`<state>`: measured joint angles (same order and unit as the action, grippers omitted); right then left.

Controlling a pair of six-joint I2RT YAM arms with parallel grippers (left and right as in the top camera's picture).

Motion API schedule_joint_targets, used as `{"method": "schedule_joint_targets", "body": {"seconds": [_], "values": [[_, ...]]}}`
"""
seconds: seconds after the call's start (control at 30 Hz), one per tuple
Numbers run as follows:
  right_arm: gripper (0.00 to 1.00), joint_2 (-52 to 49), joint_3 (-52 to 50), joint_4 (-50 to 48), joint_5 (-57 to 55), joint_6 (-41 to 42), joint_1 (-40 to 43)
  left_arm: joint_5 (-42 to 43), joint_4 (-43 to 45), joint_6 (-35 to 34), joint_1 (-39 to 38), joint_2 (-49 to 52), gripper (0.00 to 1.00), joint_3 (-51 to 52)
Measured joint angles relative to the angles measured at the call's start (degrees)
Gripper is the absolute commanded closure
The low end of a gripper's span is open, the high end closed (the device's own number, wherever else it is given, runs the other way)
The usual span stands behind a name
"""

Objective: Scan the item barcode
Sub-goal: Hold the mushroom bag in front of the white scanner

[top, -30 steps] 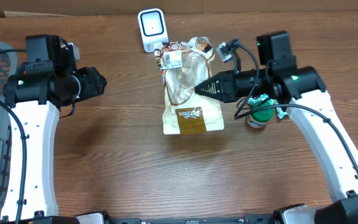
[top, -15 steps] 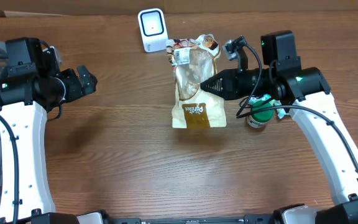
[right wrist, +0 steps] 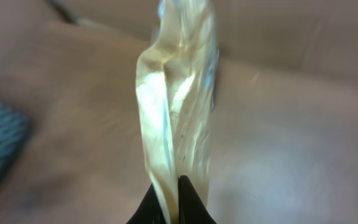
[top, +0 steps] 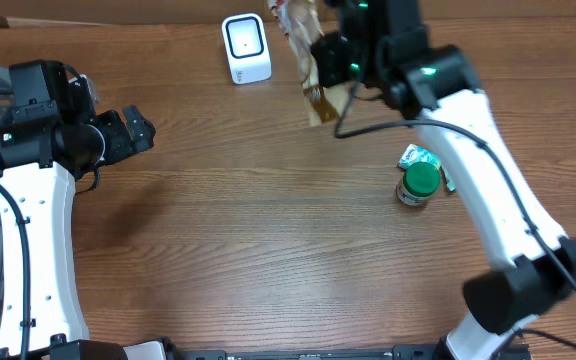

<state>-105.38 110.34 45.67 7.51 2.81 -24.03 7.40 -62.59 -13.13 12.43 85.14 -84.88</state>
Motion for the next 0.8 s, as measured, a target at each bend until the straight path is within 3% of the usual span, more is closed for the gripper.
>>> {"method": "schedule_joint_targets", "body": {"seconds": [0.2,0.4,0.8], "values": [[0.96,-9.55,0.24,-18.75,-19.96,-12.39,-5.57,-0.04,-0.02,0.02,0.0,0.02,0.01,0.0],[0.96,-17.44,0.24,-34.73,-31.17,-24.09,-8.09,-0.2,0.0,0.02,0.0,0.07,0.0,0.0],[0.96,-24.02,0.24,-41.38,-36.54,-33.62,-8.5,-0.17,-0.02,0.0,0.0,0.07,0.01,0.0]]}}
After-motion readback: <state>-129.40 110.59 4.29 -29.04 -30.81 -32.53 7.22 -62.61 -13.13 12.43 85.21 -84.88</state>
